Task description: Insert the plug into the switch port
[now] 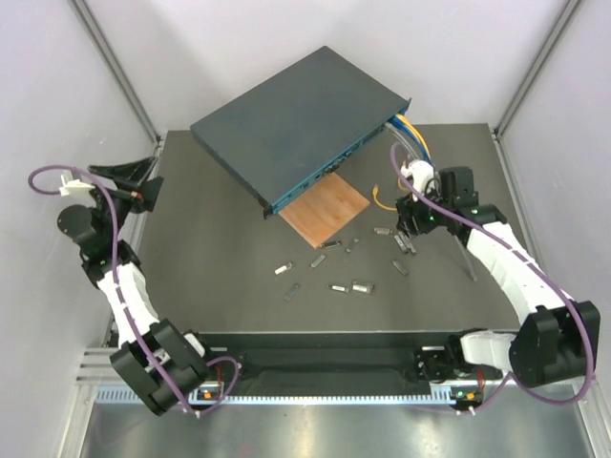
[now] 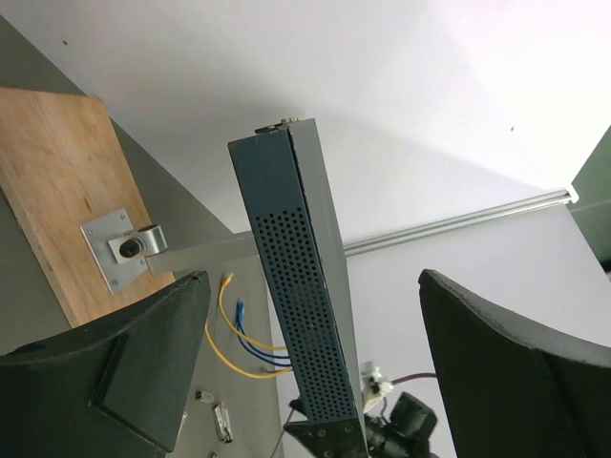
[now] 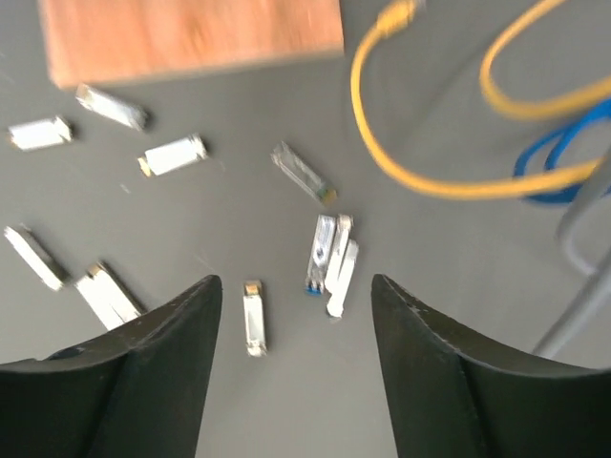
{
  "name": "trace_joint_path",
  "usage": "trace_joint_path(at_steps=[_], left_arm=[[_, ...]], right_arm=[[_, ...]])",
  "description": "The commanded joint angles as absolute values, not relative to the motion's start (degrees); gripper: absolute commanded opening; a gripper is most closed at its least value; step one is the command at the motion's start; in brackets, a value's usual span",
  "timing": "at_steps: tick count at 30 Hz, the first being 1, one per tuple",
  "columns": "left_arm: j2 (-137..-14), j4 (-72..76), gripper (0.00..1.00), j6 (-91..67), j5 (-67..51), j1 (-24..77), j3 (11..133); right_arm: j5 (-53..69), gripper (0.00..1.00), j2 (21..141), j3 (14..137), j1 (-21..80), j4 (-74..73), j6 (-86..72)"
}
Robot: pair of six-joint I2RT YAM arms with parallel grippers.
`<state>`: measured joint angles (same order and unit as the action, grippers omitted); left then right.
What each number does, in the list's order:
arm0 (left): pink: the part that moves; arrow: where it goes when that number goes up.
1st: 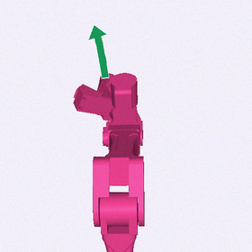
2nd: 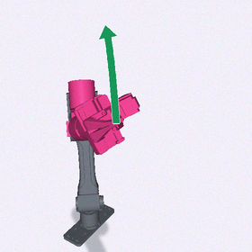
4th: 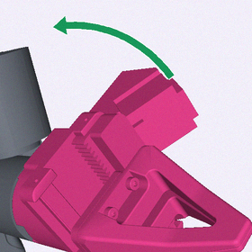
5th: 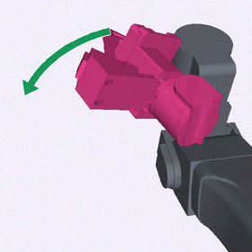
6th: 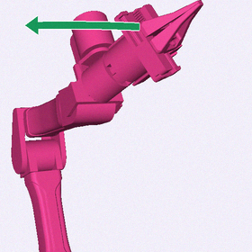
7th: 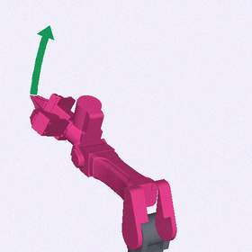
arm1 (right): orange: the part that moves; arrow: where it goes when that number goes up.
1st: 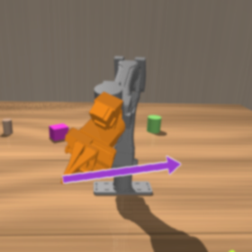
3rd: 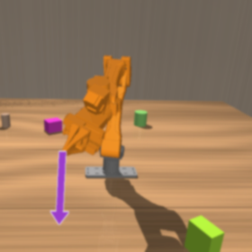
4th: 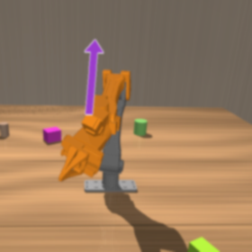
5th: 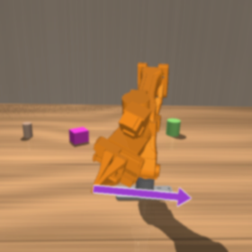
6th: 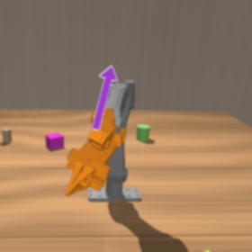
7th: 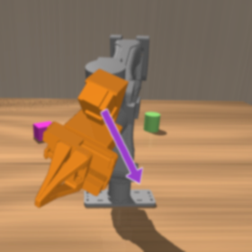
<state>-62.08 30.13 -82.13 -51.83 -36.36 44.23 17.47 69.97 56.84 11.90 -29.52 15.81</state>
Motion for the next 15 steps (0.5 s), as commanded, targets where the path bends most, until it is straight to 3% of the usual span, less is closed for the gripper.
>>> trace_joint_path(at_steps=[1, 4, 15], left_arm=[[-59.07, 34.89, 0.94, -84.82, -56.16, -39.89, 43.24], [-57.92, 34.19, 0.94, -84.03, -55.73, -40.34, 42.89], [-56.42, 28.04, 0.95, -75.76, -55.90, -40.25, 46.14]], right_arm=[[15.47, 0.61, 71.80, 53.54, 11.25, -30.23, 19.95], [15.20, 0.56, 74.96, 50.54, 11.34, -30.41, 21.53], [13.80, 0.63, 80.94, 46.76, 14.15, -30.15, 24.87]])
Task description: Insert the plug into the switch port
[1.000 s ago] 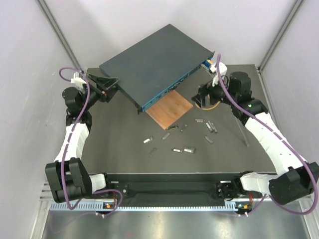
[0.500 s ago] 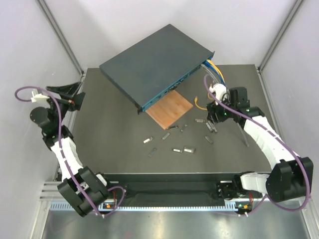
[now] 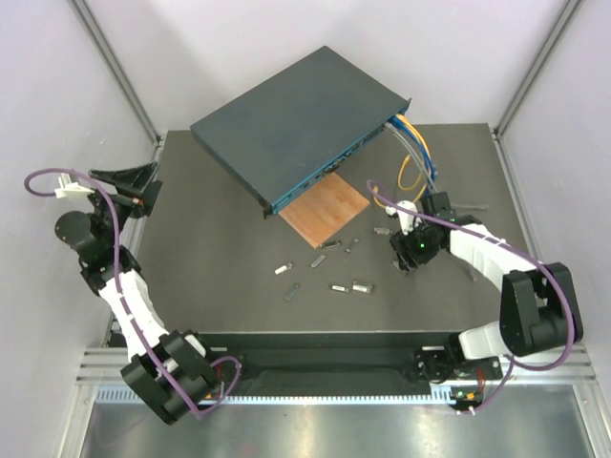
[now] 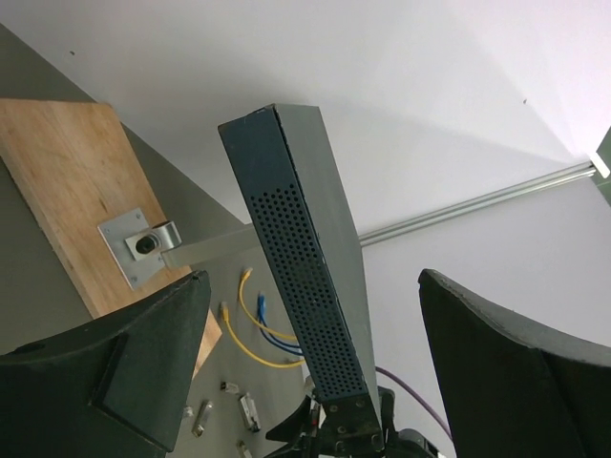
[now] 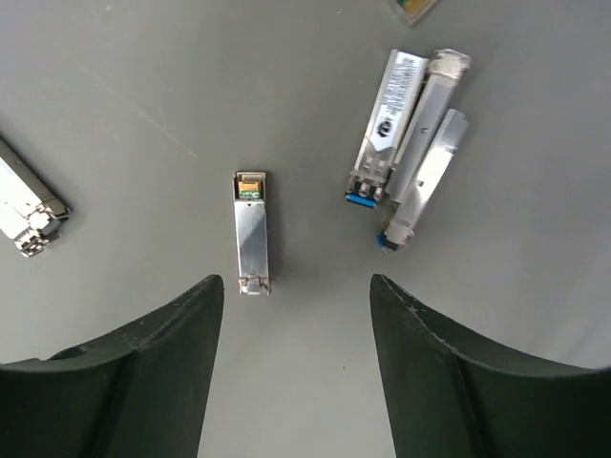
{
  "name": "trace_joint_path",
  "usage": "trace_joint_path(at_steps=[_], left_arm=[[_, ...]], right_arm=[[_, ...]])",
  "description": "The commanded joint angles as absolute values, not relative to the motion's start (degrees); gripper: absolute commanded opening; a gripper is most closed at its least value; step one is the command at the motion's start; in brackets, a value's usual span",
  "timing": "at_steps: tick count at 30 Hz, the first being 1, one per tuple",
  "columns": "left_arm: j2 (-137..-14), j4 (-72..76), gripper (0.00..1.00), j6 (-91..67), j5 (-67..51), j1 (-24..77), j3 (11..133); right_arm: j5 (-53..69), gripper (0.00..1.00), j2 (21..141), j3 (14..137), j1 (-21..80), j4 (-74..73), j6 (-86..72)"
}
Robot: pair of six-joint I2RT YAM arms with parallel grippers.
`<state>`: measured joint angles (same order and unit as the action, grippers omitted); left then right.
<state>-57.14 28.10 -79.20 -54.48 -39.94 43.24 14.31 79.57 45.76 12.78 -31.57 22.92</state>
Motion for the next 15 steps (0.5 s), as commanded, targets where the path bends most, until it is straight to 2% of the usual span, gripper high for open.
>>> trace_joint_path(at_steps=[1, 11, 15], left_arm=[[-56.43, 28.04, 0.95, -75.50, -55.90, -40.17, 46.75], [-57.39, 25.31, 0.93, -70.14, -55.90, -39.11, 51.76], [-57.57, 23.83, 0.93, -65.93, -54.94, -34.39, 55.62]], right_arm=[[13.45, 0.61, 81.38, 46.50, 15.28, -29.89, 25.13], [9.32, 0.50, 86.04, 44.91, 19.78, -28.30, 26.28], [8.44, 0.43, 87.01, 44.21, 19.78, -27.95, 27.07]])
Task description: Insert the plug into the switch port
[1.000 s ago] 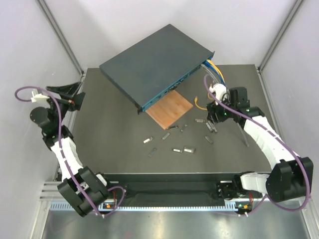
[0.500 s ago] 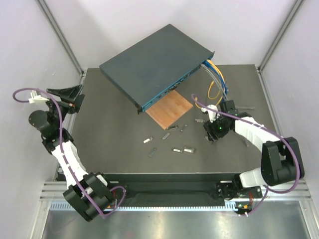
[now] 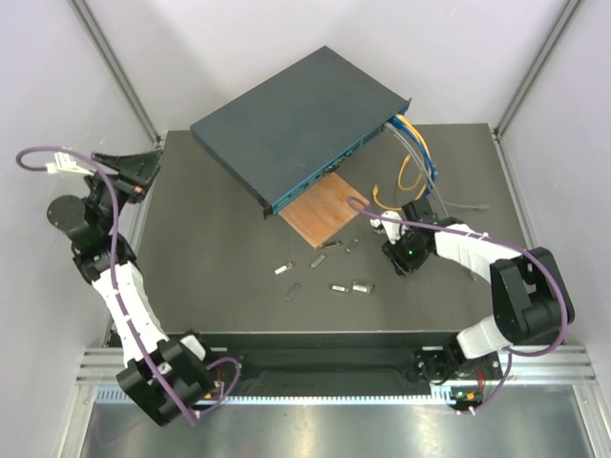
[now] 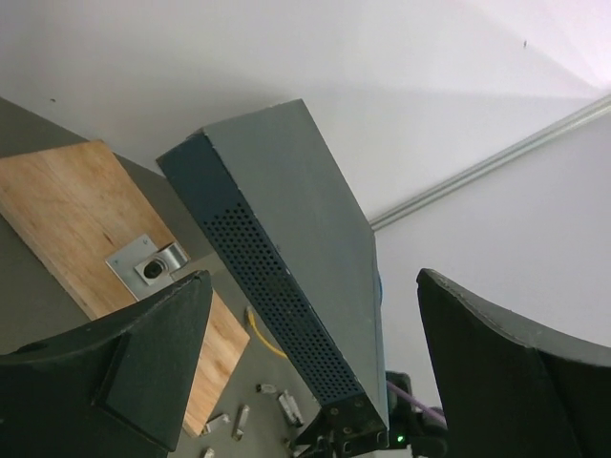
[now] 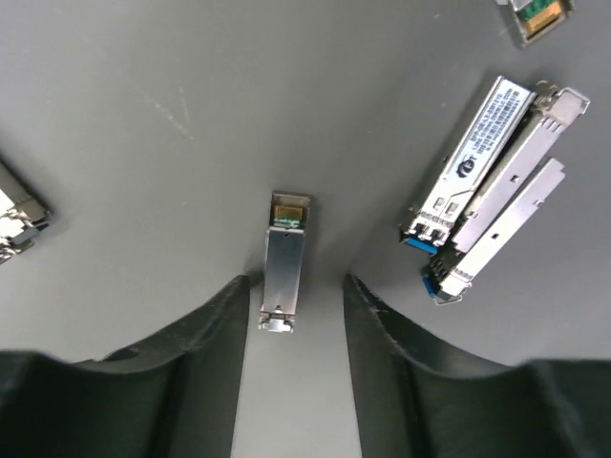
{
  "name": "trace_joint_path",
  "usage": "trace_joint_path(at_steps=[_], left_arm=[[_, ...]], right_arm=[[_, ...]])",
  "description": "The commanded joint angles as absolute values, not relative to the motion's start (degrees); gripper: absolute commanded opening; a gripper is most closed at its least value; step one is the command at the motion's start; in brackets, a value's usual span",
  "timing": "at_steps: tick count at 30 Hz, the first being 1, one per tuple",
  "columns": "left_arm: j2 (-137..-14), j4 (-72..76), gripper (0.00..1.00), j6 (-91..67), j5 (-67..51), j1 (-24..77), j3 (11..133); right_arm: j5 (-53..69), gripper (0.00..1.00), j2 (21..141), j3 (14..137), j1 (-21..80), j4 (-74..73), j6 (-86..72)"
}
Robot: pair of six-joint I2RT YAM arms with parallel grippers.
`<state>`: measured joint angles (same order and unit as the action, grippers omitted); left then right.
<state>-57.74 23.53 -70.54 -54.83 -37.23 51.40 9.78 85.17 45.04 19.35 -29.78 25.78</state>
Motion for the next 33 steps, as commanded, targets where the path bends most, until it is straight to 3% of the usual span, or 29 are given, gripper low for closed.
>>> trace_joint_path(at_steps=[1, 5, 6, 19, 22, 26, 29, 33], left_arm=[[-57.66, 21.90, 0.93, -62.87, -53.89, -31.49, 57.37], [-58.18, 14.26, 0.92, -51.29, -49.49, -23.75, 61.95], [-58.44, 11.72, 0.92, -49.33, -48.61, -19.90, 63.79], [-66.35, -4.46, 0.88, -25.77, -44.12, 10.09, 76.02], [-68.11, -9.30, 0.87, -15.15, -44.38, 17.38, 78.22], [-69.61, -25.86, 0.88, 13.48, -42.99, 27.40, 82.25], [-70.05, -33.82, 0.86, 32.78, -38.60, 36.10, 83.67], [-70.14, -37.96, 0.81, 46.12, -33.06, 46.20, 82.80]], right_arm=[[8.44, 0.41, 86.75, 43.86, 19.78, -28.04, 27.24], [8.52, 0.14, 85.00, 43.24, 19.69, -27.86, 27.95], [8.61, 0.01, 82.99, 43.07, 19.60, -27.77, 28.12], [26.18, 0.00, 62.58, 55.80, 16.00, -34.62, 26.37], [32.68, 0.00, 62.23, 61.07, 15.65, -39.01, 25.49], [44.36, 0.00, 63.19, 65.73, 15.64, -44.38, 24.00], [53.50, 0.00, 63.81, 65.74, 15.73, -47.19, 23.03], [63.51, 0.00, 64.07, 63.20, 16.17, -47.99, 22.41]])
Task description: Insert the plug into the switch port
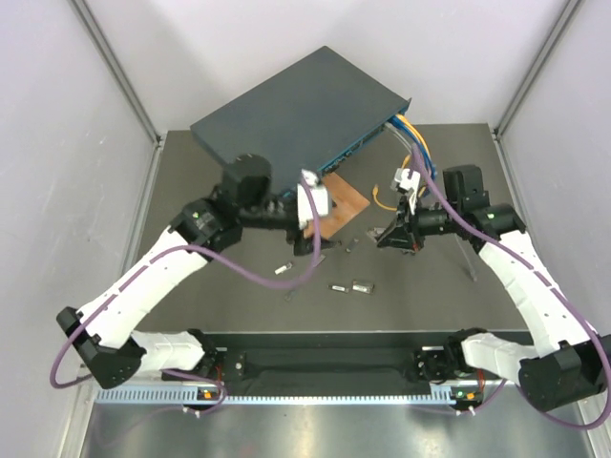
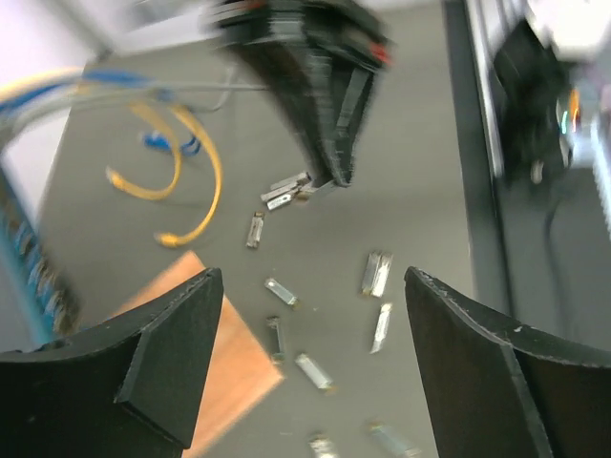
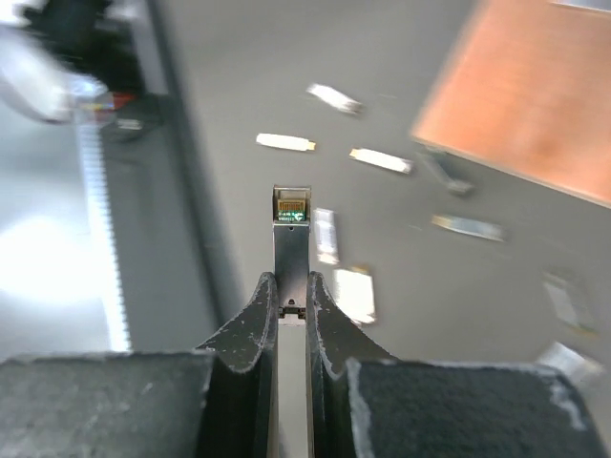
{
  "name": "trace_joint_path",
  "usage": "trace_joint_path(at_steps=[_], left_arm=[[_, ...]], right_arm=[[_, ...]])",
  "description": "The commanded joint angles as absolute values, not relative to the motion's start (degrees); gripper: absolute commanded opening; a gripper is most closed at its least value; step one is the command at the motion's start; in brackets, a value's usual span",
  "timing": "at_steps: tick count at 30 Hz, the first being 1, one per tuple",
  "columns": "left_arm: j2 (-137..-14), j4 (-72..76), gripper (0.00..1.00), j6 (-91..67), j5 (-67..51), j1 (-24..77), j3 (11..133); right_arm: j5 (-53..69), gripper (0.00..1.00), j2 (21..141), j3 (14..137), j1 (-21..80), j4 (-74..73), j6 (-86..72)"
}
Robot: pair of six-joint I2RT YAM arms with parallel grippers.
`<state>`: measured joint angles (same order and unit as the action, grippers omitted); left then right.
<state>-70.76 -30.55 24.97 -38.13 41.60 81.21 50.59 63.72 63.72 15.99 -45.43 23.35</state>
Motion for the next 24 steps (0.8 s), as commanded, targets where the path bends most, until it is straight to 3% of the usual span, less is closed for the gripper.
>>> trace_joint_path(at_steps=[1, 11, 24], left_arm=[[-70.22, -38.40, 0.81, 50.93, -32.00, 47.71, 82.36], [-73.56, -42.28, 0.74, 66.53, -27.07, 57.47, 80.87], [-76.29, -39.55, 0.49, 66.53, -22.24, 63.89, 78.05]], right_arm=[[65.20, 0.00, 64.16, 62.67, 16.26, -48.34, 22.41], [71.02, 0.00, 65.48, 59.86, 22.32, -47.48, 19.18], [71.54, 0.00, 67.59, 60.82, 25.75, -45.96, 16.61]])
